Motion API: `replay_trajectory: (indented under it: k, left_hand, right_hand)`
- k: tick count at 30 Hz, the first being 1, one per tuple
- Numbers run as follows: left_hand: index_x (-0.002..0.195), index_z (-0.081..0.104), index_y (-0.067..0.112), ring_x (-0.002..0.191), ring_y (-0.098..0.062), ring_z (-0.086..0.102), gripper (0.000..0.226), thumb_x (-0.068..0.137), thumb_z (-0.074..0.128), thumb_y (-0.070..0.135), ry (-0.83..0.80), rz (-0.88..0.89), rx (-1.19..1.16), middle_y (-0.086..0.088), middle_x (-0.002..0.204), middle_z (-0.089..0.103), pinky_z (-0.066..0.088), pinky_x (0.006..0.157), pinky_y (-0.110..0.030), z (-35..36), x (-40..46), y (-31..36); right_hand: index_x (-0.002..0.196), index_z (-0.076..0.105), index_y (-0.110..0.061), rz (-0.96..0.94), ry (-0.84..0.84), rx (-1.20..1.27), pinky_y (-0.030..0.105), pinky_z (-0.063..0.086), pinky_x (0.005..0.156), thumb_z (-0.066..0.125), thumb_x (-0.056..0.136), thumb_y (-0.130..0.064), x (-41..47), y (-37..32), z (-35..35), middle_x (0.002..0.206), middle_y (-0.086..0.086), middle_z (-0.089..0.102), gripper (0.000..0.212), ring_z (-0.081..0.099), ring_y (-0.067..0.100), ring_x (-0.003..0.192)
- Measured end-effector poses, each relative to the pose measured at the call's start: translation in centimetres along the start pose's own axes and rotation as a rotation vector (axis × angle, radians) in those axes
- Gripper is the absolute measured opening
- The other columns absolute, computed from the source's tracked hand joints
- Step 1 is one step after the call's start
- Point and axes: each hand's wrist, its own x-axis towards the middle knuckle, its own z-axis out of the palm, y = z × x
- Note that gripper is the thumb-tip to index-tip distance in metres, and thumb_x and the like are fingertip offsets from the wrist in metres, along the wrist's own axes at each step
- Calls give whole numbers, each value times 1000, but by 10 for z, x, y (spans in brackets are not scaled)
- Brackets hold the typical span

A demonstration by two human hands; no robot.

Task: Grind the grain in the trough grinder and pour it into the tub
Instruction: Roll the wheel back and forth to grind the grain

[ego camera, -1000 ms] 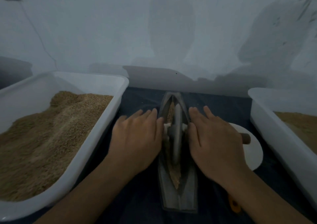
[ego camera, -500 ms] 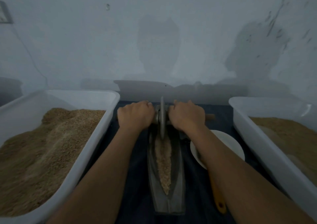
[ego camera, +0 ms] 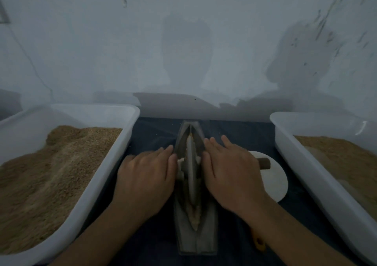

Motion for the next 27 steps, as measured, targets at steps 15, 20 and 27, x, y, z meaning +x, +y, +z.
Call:
replay_trajectory:
  k: [15,20,27]
  left_hand:
    - [105,68,25,96,-21,68,45,106,24,33,73,-56,-10,2,104,72,51,83,-42,19,8,4]
    - [139,63,19,121,-14,66,50,107,30,39,97,19,-117,0,135,67,53,99,-41,3,-35,-8]
    - [137,52,25,120,-26,60,45,108,20,39,-177,-29,64,4,143,60,44,89,-41,23,66,-9]
  right_hand:
    - [149,49,-20,8,-49,51,40,34,116,9,106,-47,7,9,7,153,-2,51,65,34,19,150]
    - [150,50,-18,-126,97,8,35,32,116,21,108,-44,-27,4,-10,150,-3,54,58,39,15,147]
    - [139,57,-16,157,-199,16,47,30,116,15,108,-36,68,15,19,145,5,58,56,31,27,151]
